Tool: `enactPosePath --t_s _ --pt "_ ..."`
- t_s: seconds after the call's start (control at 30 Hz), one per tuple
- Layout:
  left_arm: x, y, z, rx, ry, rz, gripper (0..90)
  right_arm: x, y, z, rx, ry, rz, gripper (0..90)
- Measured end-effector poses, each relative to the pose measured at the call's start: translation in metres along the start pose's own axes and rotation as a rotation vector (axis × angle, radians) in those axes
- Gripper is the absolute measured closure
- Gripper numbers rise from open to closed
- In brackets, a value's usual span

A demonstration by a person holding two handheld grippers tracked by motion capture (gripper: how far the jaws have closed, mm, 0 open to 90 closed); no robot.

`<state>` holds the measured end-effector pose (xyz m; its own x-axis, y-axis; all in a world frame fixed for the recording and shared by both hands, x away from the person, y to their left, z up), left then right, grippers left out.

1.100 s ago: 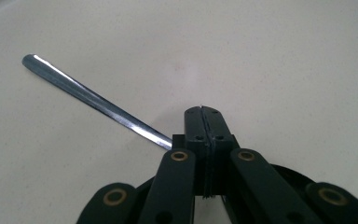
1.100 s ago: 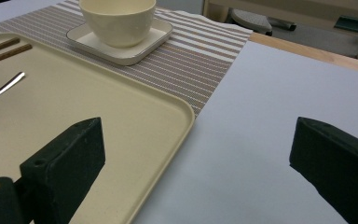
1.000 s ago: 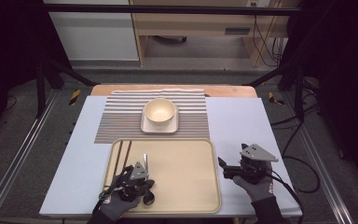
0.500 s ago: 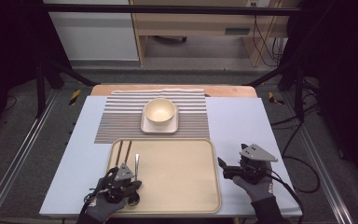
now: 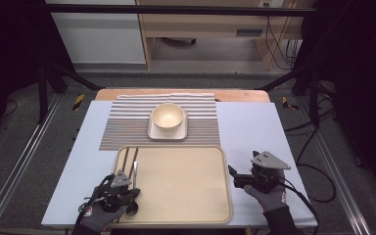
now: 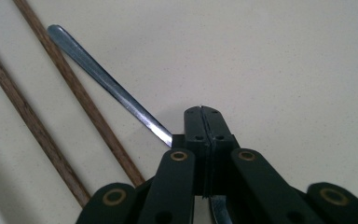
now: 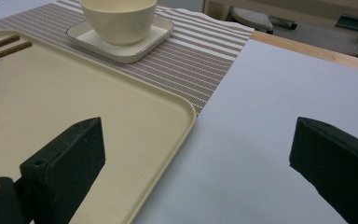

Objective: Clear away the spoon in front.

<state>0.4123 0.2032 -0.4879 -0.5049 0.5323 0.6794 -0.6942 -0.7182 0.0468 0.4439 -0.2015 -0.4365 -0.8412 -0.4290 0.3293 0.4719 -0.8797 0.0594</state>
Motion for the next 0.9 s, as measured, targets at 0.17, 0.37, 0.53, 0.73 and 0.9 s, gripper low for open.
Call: enactPosePath --t_s 0.17,0.37,0.53,0.73,0.9 --pt "0.002 -0.002 -0.001 0.004 -0.003 0.005 89.0 0.000 0.000 0.000 0.002 0.000 0.000 3.6" --pt "0.003 -0.006 -0.002 0.012 -0.003 0.016 87.8 0.000 0.000 0.000 -0.001 -0.001 0.000 3.6" --pt "-0.001 -0.009 0.007 -0.003 0.039 0.045 88.2 -0.001 0.000 0.000 -0.002 -0.002 -0.001 3.6" --pt "-0.009 -0.023 0.013 0.019 0.061 0.087 88.9 -0.002 -0.001 -0.001 -0.002 -0.008 0.003 3.6" --pt "-0.011 -0.030 0.011 0.035 0.055 0.104 89.2 -0.002 -0.001 -0.001 -0.002 -0.008 0.003 3.6"
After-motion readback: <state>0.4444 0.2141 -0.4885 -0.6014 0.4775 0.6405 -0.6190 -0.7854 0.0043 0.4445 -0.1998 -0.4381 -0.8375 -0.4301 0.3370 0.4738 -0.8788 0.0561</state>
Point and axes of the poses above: each handheld gripper's, and its own axes: x roughly backward along the jaws, z roughly out of its top, y roughly to its right, the point moved 3 cm from there along -x, roughly forward along the jaws, and after that the axes turned 8 degrees about y, right-handed, at the moved point
